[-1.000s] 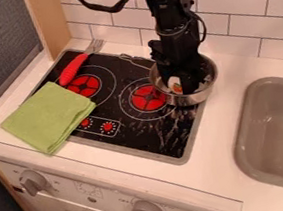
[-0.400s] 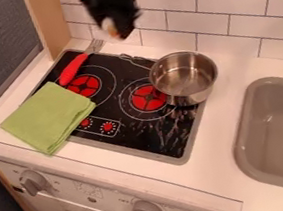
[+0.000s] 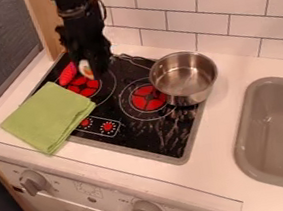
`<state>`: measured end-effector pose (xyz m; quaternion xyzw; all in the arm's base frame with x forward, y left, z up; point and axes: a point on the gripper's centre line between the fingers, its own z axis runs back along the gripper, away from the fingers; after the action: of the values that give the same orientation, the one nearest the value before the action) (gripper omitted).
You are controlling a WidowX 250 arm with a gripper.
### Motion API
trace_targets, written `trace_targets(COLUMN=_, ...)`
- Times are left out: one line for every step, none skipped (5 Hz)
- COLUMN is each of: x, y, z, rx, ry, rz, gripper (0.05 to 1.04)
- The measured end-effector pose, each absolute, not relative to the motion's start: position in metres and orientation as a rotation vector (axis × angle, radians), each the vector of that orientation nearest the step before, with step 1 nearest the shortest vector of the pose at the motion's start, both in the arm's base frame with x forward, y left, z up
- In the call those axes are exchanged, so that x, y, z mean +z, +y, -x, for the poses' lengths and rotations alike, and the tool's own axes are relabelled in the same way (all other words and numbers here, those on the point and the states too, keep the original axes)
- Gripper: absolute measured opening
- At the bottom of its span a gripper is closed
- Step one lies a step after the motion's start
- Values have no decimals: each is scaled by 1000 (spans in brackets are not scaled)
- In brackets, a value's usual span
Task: Take the sushi out of the silver pot and put it above the green cloth
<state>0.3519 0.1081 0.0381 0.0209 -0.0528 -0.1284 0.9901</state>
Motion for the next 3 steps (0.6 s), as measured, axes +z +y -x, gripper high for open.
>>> trace_targets(x=23, y=123, z=-362, rx=-235, ry=-98, rz=-45, gripper=587)
trace_targets(x=28, y=130, z=-366, rx=-222, ry=-110, rz=-47, gripper=806)
trace_targets(x=27, y=130, z=-364, rx=-220, ry=-99, rz=-46, gripper=1005)
